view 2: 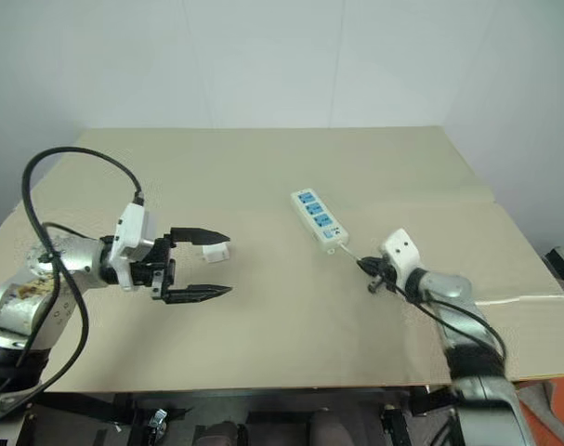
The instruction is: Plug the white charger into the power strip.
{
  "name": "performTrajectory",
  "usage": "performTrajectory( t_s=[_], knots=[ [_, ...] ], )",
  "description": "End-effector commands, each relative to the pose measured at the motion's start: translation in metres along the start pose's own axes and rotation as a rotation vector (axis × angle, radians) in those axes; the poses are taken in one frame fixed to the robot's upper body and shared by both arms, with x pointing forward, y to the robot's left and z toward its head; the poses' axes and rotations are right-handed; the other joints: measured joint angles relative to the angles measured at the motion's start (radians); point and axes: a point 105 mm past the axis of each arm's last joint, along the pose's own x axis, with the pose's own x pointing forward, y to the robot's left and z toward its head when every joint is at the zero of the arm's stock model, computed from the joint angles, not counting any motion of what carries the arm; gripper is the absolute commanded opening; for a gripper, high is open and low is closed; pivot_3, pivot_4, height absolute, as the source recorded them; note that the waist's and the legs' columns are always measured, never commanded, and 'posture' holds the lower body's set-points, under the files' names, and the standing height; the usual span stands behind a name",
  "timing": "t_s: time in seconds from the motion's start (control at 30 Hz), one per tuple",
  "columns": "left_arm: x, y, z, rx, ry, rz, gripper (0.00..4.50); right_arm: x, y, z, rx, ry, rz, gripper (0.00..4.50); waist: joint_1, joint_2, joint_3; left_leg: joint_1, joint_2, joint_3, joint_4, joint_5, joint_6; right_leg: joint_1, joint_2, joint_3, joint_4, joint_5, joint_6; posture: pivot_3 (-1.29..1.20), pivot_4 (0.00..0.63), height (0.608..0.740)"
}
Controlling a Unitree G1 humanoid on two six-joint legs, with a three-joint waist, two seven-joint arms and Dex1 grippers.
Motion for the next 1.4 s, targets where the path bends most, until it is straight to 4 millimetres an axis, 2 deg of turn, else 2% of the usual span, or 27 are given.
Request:
performTrajectory(
  t_s=[0.03,0.17,0.33,0.4,0.5,0.63,0.77,0.9,1.0,1.17,1.4],
  knots=[
    [0.005,0.002,0.006,0.037,-0.026,-0.027,4.5,-0.027,-0.003,0.021,-0.039,-0.031,-0.042,0.03,0.001,0.0,0.0,0.0,0.0,0.0,0.0,0.0,0.0,0.0,0.0,0.0,0.0,0.0,0.0,0.0,0.15,0.74],
    [0.01,0.005,0.004,0.035,-0.029,-0.059,4.5,-0.043,-0.001,0.009,-0.027,0.039,-0.046,0.03,0.001,0.0,0.0,0.0,0.0,0.001,0.001,0.0,0.0,0.001,0.001,0.0,-0.001,0.0,0.001,0.0,0.15,0.74],
    [0.012,0.006,0.004,0.032,-0.039,-0.076,4.5,-0.05,-0.001,-0.003,0.013,0.083,-0.053,0.03,-0.001,0.0,0.0,0.0,0.001,0.001,0.0,0.0,0.0,0.0,0.001,0.001,-0.001,0.0,0.001,0.0,0.15,0.74],
    [0.013,0.007,0.003,0.033,-0.038,-0.075,4.5,-0.051,-0.003,-0.008,0.056,0.104,-0.057,0.69,0.0,0.0,0.0,0.0,0.0,0.001,0.001,0.0,0.0,0.001,0.001,0.001,-0.001,0.0,0.001,0.0,0.15,0.74],
    [0.014,0.008,0.001,0.042,-0.034,-0.071,4.5,-0.053,-0.003,-0.004,0.046,0.078,-0.046,1.66,0.001,0.0,0.0,0.0,0.0,0.001,0.001,0.0,0.0,0.001,0.001,0.001,-0.001,0.0,0.001,0.0,0.15,0.74],
    [0.013,0.008,0.001,0.039,-0.028,-0.065,4.5,-0.059,-0.006,0.008,0.028,0.032,-0.057,3.12,0.001,0.0,0.0,0.0,0.0,0.001,0.001,0.0,0.0,0.001,0.001,0.0,-0.002,0.0,0.001,0.0,0.15,0.74],
    [0.011,0.009,-0.001,0.034,-0.023,-0.058,4.5,-0.065,-0.006,0.028,-0.002,-0.08,-0.071,4.48,0.003,0.0,0.0,0.0,0.0,0.0,0.001,0.0,0.0,0.001,0.001,0.0,-0.001,0.0,0.001,0.0,0.15,0.74],
    [0.011,0.01,-0.003,0.027,-0.022,-0.043,4.5,-0.058,-0.009,0.04,0.087,-0.241,-0.127,4.48,0.0,-0.001,0.0,0.0,0.001,0.001,0.001,0.0,0.0,0.002,0.002,0.0,-0.001,0.0,0.001,0.0,0.15,0.74],
    [0.014,0.007,-0.003,0.012,-0.03,-0.055,4.5,-0.036,-0.007,0.038,0.153,-0.31,-0.195,4.48,-0.003,-0.001,0.0,0.0,0.001,0.001,0.001,0.0,0.0,0.001,0.002,0.001,-0.001,0.0,0.001,0.0,0.15,0.74],
    [0.014,0.005,0.001,0.02,-0.045,-0.054,4.5,-0.012,0.004,0.042,0.152,-0.368,-0.221,4.48,-0.001,0.0,0.0,-0.001,0.001,0.001,0.001,0.0,0.0,0.0,0.001,0.001,-0.001,0.0,0.001,0.0,0.15,0.74],
    [0.007,-0.001,0.003,0.02,-0.043,-0.042,4.5,0.001,0.014,0.036,0.147,-0.386,-0.209,4.48,0.0,0.0,0.0,0.0,0.001,0.0,0.001,0.0,0.0,0.0,0.001,0.0,-0.001,0.0,0.0,0.0,0.15,0.74]
  ],
)
